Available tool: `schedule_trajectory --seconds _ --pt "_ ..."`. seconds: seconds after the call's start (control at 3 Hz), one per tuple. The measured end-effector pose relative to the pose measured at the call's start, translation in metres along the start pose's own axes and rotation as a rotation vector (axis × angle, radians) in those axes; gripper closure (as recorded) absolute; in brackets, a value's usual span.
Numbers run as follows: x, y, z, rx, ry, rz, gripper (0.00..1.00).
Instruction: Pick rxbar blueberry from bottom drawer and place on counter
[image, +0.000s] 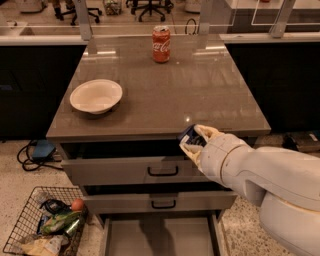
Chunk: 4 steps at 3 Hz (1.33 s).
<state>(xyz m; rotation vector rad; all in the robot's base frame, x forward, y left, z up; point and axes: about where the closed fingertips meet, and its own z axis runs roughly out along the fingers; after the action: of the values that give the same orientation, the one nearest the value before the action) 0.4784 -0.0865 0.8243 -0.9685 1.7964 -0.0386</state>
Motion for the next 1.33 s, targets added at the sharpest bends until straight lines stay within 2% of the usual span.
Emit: schedule_trajectory --seconds 0.33,0.67,1.33 --pt "-0.021 -0.016 -0.003 0.049 -0.011 -0.013 1.0" --pt "-0.045 -0.03 0.005 0.076 -0.027 -0.032 1.0" --pt "-0.085 -0.057 0.057 0.067 -0.069 -0.023 1.0"
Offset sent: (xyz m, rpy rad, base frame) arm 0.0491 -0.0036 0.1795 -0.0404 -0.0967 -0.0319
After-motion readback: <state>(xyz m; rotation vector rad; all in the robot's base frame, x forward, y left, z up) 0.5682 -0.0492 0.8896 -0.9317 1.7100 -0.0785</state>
